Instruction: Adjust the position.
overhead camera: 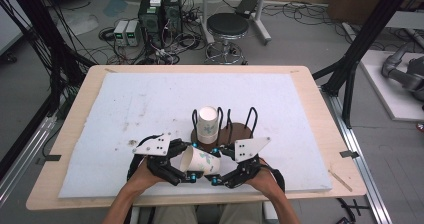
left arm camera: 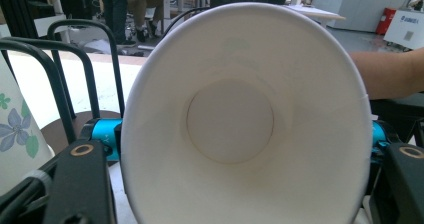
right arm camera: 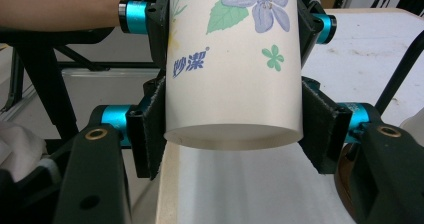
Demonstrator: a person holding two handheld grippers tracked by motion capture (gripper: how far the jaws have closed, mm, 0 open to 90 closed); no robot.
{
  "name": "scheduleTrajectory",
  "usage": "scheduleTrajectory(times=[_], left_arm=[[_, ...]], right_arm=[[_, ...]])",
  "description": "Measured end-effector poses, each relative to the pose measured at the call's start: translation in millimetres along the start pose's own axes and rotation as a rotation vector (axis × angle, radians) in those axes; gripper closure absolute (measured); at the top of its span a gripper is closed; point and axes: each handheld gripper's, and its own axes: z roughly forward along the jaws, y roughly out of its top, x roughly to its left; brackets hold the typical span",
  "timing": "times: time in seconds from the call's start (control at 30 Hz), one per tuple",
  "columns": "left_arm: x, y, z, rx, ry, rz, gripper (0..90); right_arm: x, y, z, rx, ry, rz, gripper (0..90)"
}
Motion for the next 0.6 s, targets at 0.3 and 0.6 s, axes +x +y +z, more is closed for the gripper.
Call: scheduleTrajectory(times=[0.3, 0.6], left_arm=[[-1.1, 0.1, 0.6, 0.024, 0.006, 0.005, 30.7], [-0.6, 3.8, -4.6, 0.062, 0.037, 0.004, 30.7]], right_arm=[[1.4, 0.6, 0.5, 0.02, -0.02, -0.014, 26.1], [4.9, 2.2, -3.4, 0.025, -0.074, -0.003, 20.2]])
